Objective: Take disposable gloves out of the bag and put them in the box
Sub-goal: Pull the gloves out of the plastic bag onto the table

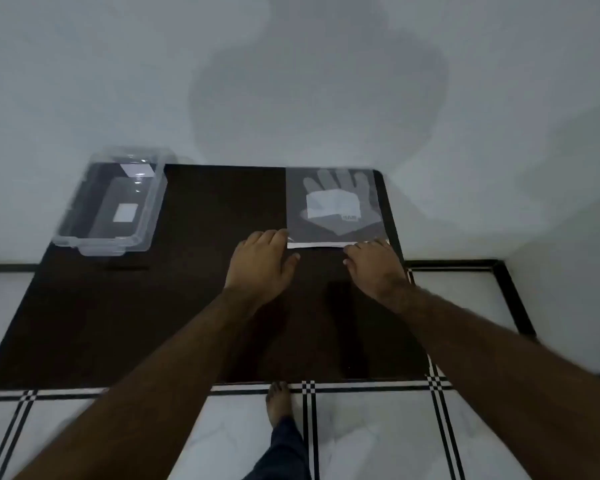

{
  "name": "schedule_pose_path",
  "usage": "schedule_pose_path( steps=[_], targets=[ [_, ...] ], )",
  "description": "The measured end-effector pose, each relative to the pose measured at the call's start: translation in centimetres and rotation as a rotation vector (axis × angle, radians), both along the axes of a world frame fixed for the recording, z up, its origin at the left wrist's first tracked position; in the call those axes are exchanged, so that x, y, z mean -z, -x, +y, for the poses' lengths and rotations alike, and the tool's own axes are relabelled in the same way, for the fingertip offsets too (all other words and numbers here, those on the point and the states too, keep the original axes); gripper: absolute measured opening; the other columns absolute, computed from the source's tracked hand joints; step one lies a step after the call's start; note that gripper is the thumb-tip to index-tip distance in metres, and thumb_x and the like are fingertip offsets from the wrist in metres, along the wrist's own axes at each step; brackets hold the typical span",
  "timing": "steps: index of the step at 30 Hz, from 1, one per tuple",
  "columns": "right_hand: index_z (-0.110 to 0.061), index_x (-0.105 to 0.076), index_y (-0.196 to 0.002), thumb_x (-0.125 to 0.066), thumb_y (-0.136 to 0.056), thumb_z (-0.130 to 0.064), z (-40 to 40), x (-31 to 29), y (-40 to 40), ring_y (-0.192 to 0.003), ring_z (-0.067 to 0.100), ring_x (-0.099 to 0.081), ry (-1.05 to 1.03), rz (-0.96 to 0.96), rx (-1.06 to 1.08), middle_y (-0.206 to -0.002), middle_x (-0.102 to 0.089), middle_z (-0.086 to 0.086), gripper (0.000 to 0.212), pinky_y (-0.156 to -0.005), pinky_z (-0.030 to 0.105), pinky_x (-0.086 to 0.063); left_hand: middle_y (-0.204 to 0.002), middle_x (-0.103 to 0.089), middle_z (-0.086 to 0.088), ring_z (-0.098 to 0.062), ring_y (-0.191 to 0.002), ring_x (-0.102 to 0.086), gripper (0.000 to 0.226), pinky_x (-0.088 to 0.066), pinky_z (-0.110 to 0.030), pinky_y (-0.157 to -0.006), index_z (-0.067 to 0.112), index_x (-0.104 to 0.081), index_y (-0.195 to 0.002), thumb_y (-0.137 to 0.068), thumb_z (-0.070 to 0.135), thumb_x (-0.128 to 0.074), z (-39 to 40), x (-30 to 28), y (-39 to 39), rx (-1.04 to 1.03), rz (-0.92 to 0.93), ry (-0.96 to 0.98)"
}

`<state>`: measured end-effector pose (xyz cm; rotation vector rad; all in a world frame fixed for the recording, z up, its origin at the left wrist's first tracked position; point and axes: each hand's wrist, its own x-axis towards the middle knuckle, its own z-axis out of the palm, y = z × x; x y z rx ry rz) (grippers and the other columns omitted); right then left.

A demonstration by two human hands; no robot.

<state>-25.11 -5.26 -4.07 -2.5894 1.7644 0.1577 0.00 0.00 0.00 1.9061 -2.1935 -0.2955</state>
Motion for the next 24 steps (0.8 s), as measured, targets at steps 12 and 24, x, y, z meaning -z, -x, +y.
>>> schedule_pose_path(
  steps=[12, 24],
  targets=[
    [-0.019, -0.068, -0.124, -0.054, -0.107, -0.033, -11.7, 5.3, 1.0, -0.113, 0.024, -0.064, -0.264, -0.003, -0.089, -0.123, -0.07, 0.006, 0.027, -0.104, 0.045, -0.053, -0.143, -0.065, -0.004, -0.024, -0.13, -0.059, 0.04, -0.05, -0.043, -0.107, 0.017, -0.06, -0.143, -0.106, 0.036, -0.06, -7.8, 6.8, 3.5, -0.136, 0.099, -0.235],
    [-0.015, -0.066, -0.12, -0.052, -0.109, -0.029, -14.3, 6.2, 3.0, -0.109, 0.025, -0.065, -0.373, -0.142, -0.195, -0.122, -0.07, 0.009, 0.023, -0.1, 0.043, -0.056, -0.132, -0.07, -0.006, -0.026, -0.123, -0.062, 0.033, -0.05, -0.04, -0.102, 0.014, -0.066, -0.137, -0.107, 0.025, -0.059, -9.5, 8.1, 9.1, -0.127, 0.144, -0.252]
  ],
)
